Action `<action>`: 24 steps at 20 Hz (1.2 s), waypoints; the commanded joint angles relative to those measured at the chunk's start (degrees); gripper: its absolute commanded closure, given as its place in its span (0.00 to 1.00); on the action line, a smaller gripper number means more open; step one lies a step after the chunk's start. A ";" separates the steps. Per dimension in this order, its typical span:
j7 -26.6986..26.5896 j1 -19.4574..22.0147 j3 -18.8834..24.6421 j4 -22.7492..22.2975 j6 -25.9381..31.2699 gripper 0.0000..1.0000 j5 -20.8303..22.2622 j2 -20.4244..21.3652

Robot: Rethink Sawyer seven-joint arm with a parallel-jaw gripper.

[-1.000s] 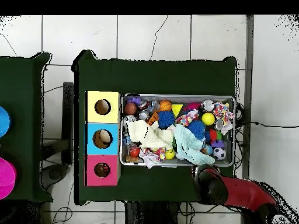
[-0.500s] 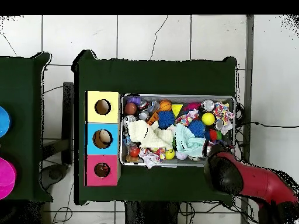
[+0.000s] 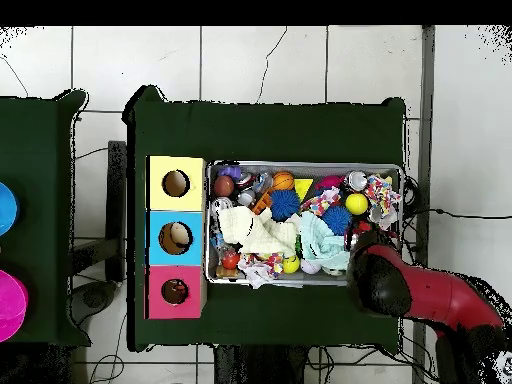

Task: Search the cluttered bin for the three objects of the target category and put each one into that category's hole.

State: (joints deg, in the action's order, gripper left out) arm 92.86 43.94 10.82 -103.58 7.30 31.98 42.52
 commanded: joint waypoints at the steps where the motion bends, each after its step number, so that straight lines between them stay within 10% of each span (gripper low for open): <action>1: 7.78 -3.89 0.00 6.33 -11.52 0.00 2.03 -13.12; 13: 12.94 -14.38 -8.42 10.15 -15.25 0.00 -11.23 -23.57; 24: 15.81 -20.08 -13.13 3.43 -16.86 0.00 -22.60 -28.59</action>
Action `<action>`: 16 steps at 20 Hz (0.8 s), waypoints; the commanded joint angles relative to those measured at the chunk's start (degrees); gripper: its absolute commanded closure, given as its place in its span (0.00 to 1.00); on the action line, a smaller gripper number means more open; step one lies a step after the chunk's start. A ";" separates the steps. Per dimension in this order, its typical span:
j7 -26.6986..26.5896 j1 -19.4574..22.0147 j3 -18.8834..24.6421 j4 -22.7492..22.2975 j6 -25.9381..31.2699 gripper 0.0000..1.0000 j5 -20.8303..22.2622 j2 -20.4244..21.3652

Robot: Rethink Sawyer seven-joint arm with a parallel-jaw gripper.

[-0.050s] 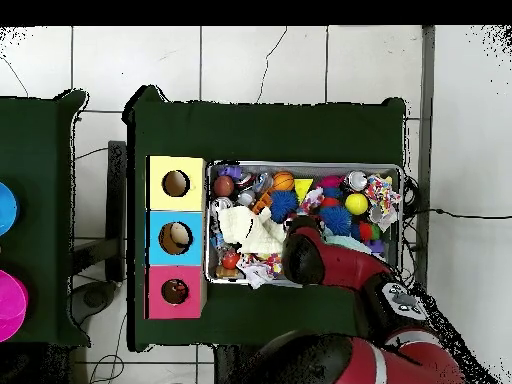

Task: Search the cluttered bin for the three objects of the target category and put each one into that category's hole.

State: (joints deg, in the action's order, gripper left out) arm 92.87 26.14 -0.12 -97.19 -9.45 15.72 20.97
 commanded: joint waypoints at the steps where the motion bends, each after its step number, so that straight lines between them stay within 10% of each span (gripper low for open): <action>1: 15.93 -2.27 -2.12 -3.60 -0.58 0.00 -7.12 -7.37; 16: 17.77 -13.18 -10.81 -15.18 5.43 0.00 -24.03 -4.00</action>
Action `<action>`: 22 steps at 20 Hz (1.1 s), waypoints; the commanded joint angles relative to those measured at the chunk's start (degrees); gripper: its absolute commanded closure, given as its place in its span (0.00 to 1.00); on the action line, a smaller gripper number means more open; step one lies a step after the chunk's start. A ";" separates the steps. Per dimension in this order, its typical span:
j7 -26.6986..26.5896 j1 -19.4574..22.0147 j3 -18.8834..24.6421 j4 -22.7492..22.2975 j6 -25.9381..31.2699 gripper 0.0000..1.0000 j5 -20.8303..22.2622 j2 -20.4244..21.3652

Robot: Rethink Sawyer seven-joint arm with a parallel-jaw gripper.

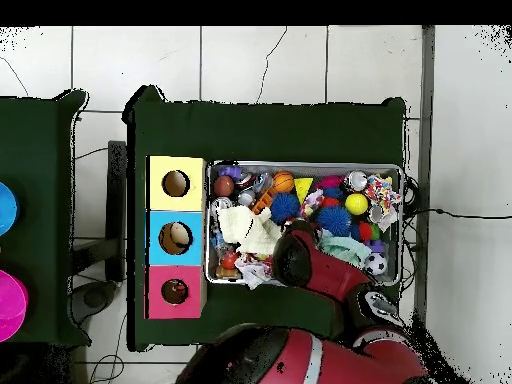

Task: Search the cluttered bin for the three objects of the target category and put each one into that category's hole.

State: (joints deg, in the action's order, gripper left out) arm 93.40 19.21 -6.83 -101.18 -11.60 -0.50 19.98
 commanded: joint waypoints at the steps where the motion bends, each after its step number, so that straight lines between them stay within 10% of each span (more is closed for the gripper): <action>1: 17.02 -7.10 -4.95 -11.59 7.96 0.00 -8.78 -3.22; 16: 17.08 -9.08 -4.97 -14.34 10.35 0.00 -13.14 -2.85; 22: 15.67 -21.57 -18.59 -10.85 16.86 0.00 -20.26 -6.42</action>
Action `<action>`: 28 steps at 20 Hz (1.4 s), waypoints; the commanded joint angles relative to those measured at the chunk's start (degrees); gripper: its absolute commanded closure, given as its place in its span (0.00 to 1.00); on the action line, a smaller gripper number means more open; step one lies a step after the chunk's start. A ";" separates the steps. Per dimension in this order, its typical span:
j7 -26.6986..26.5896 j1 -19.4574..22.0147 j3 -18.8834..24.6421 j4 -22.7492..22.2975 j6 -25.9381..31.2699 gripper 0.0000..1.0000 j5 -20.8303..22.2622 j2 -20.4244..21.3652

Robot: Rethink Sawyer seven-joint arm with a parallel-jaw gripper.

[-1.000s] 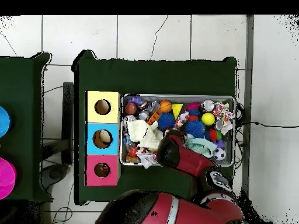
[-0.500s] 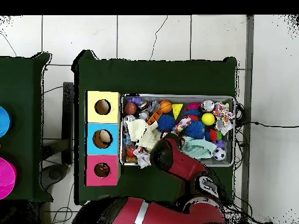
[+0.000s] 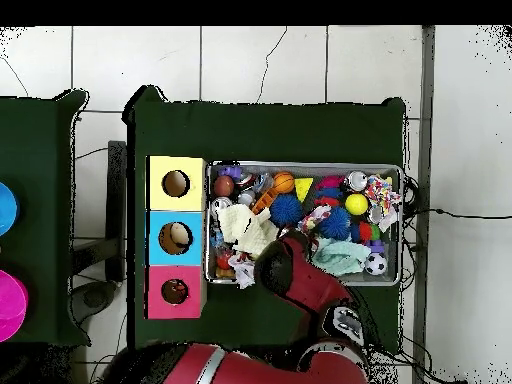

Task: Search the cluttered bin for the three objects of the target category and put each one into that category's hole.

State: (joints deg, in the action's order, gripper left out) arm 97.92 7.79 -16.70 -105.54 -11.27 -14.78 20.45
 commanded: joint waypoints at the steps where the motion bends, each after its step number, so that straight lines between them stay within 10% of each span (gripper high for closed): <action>1: 10.91 -12.76 -11.84 -5.80 17.30 0.00 -7.31 -8.41; 13: 8.59 -14.26 -15.66 -4.48 9.98 0.00 -6.83 -12.31; 28: 6.05 -5.52 -12.26 -0.85 -5.85 0.00 5.81 -11.61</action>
State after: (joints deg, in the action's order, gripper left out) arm 97.92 -1.80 -33.91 -106.51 -16.10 -14.59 12.97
